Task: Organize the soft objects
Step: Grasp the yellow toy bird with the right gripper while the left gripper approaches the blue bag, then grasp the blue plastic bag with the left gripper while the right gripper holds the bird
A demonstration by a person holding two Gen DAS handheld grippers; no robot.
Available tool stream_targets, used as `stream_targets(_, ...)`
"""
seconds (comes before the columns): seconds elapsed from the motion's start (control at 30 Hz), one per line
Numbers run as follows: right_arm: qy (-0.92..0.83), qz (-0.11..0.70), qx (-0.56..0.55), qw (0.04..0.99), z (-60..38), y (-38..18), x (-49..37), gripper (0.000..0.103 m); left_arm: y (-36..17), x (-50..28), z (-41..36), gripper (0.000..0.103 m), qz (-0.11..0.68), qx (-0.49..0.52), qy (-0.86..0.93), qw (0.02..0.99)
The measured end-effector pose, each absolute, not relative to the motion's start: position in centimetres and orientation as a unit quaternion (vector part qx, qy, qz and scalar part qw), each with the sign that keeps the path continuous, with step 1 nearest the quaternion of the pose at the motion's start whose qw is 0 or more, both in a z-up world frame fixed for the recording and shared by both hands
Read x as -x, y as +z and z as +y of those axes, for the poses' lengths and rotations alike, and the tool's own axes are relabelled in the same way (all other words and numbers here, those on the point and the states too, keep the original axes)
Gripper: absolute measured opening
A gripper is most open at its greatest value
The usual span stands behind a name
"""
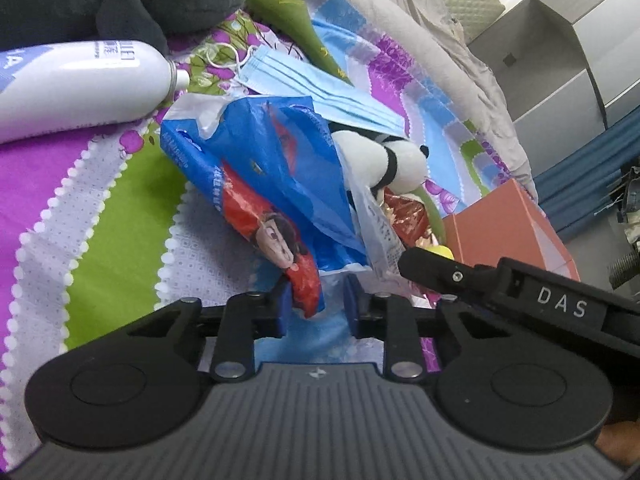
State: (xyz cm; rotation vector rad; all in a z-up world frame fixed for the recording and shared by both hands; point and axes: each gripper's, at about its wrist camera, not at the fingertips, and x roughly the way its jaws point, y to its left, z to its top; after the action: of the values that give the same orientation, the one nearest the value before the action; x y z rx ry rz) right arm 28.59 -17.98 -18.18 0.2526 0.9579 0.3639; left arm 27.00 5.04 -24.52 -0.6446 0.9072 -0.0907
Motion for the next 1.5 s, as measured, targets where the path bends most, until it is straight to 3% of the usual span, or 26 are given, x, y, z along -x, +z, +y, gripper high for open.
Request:
stream_targets(0.03,0.174,0.456,-0.120,0.865,-18.1,-18.0,-28.4,0.043,-24.3,-26.8,5.1,0.027,0.428,0.307,-0.042,0.849)
stream_targets(0.2,0.176,0.450,-0.113,0.868,-18.3,-16.9,-26.7,0.043,-23.1,-25.4,5.3,0.022,0.427,0.302,-0.042,0.851)
stream_targets(0.8,0.171,0.458,-0.070,0.869,-18.9,-15.3,-18.3,0.043,-19.5,-15.4,6.5,0.020,0.434,0.283,-0.056,0.853)
stream_targets(1.17,0.173,0.466,-0.036,0.867,-18.0,-18.4,-14.1,0.043,-19.2,-10.2,6.9,0.022,0.461,0.242,-0.062,0.852)
stream_targets(1.27,0.173,0.471,-0.026,0.865,-17.9,-19.5,-13.9,0.043,-19.7,-9.9,7.6,0.031,0.471,0.236,-0.043,0.849)
stream_targets(1.3,0.172,0.472,-0.022,0.865,-17.9,-19.8,-13.9,0.043,-19.9,-9.8,7.9,0.042,0.472,0.233,-0.037,0.849)
stream_targets(1.4,0.173,0.476,-0.017,0.862,-17.9,-20.6,-13.8,0.043,-20.2,-9.5,8.6,0.063,0.473,0.243,-0.027,0.846)
stream_targets(1.5,0.175,0.475,-0.012,0.862,-17.8,-20.8,-13.6,0.043,-20.2,-9.1,9.0,0.070,0.470,0.254,-0.009,0.845)
